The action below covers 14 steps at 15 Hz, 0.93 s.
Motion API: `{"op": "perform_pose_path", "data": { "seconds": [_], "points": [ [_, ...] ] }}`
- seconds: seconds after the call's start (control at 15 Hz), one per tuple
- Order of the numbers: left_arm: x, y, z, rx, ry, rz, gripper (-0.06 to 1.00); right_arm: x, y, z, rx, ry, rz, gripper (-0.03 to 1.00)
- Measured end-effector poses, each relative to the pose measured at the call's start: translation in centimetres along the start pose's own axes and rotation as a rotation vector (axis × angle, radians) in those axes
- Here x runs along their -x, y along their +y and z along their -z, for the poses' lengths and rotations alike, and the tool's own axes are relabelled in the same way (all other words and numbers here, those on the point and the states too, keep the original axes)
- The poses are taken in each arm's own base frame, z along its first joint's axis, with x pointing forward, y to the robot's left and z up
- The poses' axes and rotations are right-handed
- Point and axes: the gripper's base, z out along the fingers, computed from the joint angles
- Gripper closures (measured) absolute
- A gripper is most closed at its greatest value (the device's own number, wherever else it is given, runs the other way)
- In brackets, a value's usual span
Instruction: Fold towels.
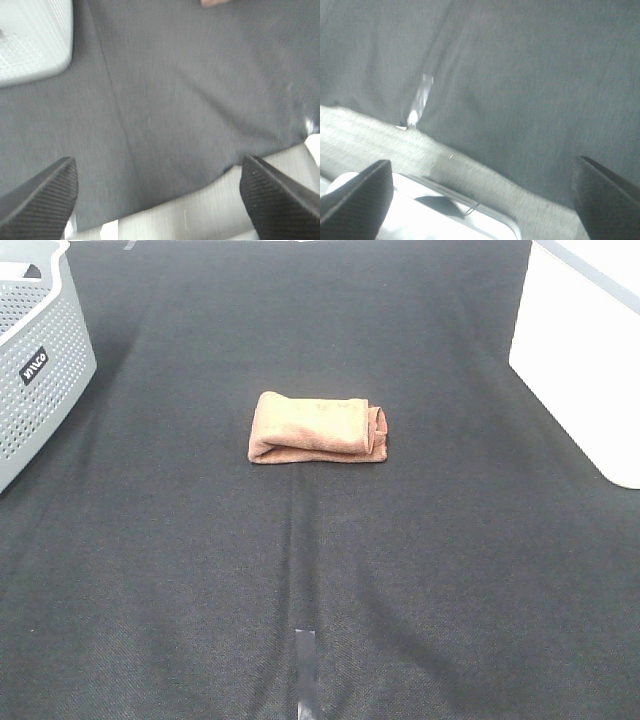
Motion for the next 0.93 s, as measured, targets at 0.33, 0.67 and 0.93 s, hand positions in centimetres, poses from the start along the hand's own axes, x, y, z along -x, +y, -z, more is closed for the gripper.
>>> {"op": "perform_pose_path", "data": {
  "seconds": [0.33, 0.67, 0.93],
  "points": [
    [-4.2, 0.1, 2.7, -0.011, -0.217, -0.041, 0.11, -5.1, -0.1, 0.1, -0.088, -0.189, 0.059, 0.07],
    [-5.3, -0.4, -0.6, -0.063, -0.125, -0.131, 0.11, -5.6, -0.7, -0.1, -0.163, -0.261, 0.067, 0.07],
    [-4.8, -0.5, -1.4, -0.069, -0.205, -0.209, 0.11, -5.6, -0.8, -0.1, -0.17, -0.26, 0.065, 0.07]
  ]
}}
